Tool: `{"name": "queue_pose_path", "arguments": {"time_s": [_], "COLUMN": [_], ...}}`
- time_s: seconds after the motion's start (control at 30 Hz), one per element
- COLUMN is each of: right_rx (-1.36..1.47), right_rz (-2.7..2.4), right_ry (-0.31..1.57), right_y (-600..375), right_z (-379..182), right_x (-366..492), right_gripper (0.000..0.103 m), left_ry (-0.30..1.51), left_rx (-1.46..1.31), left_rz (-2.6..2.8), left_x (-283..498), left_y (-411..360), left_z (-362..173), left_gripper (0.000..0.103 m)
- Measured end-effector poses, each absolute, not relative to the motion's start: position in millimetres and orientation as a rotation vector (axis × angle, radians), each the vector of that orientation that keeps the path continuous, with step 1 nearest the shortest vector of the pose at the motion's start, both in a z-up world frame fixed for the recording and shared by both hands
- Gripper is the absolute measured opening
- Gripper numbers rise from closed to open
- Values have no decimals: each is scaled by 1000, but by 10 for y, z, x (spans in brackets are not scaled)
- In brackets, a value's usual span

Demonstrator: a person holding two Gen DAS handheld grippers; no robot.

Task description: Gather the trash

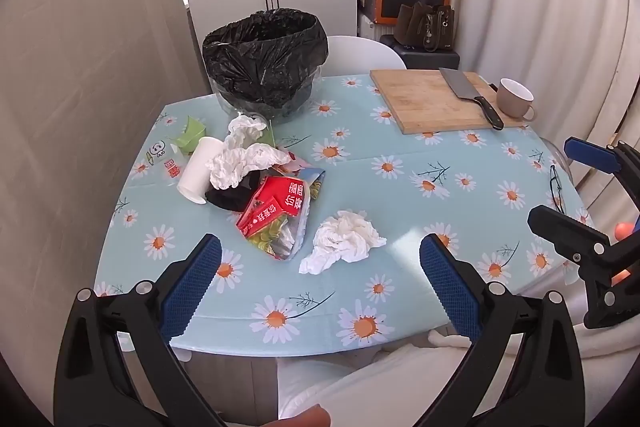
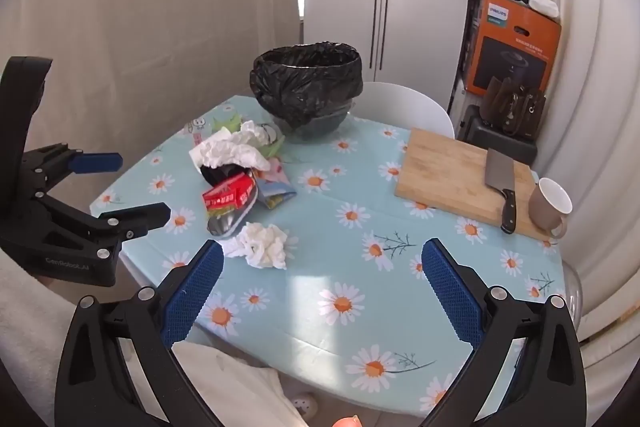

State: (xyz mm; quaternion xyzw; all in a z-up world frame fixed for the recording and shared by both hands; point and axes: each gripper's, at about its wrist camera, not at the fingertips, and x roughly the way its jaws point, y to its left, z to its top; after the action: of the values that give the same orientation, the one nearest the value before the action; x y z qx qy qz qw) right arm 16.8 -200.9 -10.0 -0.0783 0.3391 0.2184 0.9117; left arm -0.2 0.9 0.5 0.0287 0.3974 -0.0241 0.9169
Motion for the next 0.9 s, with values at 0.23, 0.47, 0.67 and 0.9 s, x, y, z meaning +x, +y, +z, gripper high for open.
{"name": "queue_pose_path", "arguments": {"time_s": [0.23, 0.47, 0.67, 0.9], "right_rx": [-172, -168, -169, -177], "right_rz": [444, 434, 430, 431], "right_ry": [681, 670, 662, 657], "right_y": [-2016, -2023, -2057, -2035], "right_z": [-114, -79, -59, -44], "right_x": [157, 99, 37, -2], "right_gripper": [95, 95, 95, 95], "left_ry": [820, 810, 811, 810], "left_rx": [65, 93, 93, 95], "left_rz": [-68, -57, -64, -71], "left_x": [0, -39, -65, -134], "left_y": [62, -22, -24, -47], "left_z": [8, 41, 45, 28], "left_gripper": [97, 97, 97, 97]}}
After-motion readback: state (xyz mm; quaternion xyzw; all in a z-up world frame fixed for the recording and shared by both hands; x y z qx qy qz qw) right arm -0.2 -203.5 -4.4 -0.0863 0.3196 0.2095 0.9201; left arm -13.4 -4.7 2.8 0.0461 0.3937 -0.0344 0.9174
